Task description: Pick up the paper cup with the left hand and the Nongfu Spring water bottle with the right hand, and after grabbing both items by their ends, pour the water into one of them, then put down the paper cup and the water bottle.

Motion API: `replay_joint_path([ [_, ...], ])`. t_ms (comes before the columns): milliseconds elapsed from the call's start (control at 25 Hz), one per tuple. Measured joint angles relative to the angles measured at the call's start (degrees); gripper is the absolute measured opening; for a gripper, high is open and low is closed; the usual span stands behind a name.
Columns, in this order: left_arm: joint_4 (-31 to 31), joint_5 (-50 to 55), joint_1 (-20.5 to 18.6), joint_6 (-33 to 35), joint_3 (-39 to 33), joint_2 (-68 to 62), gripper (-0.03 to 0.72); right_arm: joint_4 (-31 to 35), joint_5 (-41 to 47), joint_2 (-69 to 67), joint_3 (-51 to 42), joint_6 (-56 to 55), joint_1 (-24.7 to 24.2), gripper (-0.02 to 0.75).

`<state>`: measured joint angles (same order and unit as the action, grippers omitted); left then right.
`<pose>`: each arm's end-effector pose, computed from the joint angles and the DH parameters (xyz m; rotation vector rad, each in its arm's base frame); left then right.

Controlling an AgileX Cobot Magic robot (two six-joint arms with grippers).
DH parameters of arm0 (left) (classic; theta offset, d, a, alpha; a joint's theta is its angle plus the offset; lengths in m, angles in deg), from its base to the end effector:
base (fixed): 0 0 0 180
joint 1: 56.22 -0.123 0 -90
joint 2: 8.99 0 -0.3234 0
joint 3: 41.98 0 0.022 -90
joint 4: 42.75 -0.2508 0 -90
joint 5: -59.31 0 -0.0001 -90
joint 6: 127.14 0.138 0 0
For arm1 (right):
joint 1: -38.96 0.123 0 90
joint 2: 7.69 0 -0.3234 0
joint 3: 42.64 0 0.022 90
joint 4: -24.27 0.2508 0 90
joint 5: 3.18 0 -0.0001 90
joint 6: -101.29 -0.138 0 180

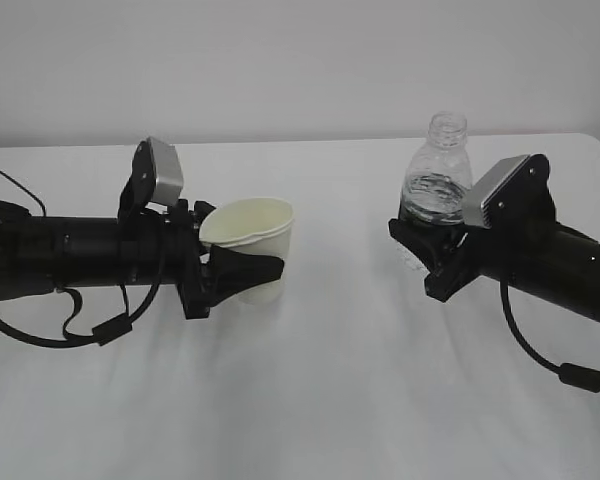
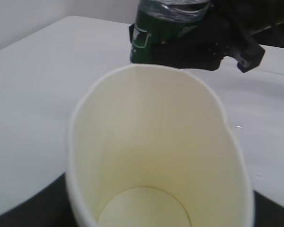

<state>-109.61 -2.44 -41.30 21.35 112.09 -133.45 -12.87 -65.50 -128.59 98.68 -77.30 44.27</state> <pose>0.3576 -0.2109 0.1492 1.0688 1.5879 -0.9127 0.3794 0.1093 0.1470 -0.7778 1.5914 0.3104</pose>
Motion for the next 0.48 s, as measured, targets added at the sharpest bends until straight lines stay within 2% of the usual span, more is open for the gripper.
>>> replay_joint_path([
  [480, -4.3, 0.0, 4.2, -0.1, 0.0, 0.0, 0.429, -4.5, 0.0, 0.0, 0.0, 0.0, 0.0, 0.412],
])
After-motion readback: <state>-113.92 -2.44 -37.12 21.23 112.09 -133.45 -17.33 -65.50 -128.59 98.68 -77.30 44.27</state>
